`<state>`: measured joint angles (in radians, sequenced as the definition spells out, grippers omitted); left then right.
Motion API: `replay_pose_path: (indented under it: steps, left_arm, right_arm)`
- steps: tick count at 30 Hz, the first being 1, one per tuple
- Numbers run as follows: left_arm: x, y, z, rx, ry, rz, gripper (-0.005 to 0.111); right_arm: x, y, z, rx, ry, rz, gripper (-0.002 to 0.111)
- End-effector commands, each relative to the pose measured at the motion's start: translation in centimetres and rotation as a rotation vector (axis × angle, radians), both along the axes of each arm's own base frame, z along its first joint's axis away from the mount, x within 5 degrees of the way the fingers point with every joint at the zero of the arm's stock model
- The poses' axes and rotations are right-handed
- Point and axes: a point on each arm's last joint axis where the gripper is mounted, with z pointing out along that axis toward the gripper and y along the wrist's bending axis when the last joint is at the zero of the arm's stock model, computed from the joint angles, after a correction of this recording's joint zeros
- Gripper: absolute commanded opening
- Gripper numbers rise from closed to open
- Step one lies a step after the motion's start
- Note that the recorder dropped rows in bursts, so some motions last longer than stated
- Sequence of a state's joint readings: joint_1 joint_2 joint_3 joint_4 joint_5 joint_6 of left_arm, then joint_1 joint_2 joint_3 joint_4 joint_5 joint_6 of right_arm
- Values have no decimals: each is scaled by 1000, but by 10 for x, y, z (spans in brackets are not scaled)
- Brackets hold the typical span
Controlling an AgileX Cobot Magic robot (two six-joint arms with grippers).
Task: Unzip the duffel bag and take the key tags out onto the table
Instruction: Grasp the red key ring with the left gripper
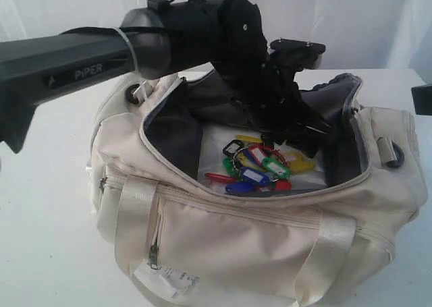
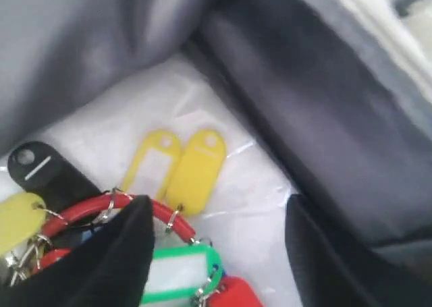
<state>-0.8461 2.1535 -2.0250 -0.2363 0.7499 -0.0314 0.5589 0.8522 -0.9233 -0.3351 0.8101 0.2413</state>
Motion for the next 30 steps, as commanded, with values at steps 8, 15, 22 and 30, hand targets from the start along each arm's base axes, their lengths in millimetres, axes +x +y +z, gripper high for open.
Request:
replay_pose_path:
  steps: [8,15,22,30]
  left_arm:
    - [13,0,-34,90,83,144,63]
    - [15,-7,-58,75,165,184,63]
    - [10,-10,-70,91,233,156,61]
    - [4,14,-49,270,268,-9,58]
  right_arm:
    - [0,0,1,9,-11,3,0]
    - [0,0,1,9,-11,3,0]
    - [0,0,1,9,-11,3,0]
    - [0,1,1,13,-9,4,0]
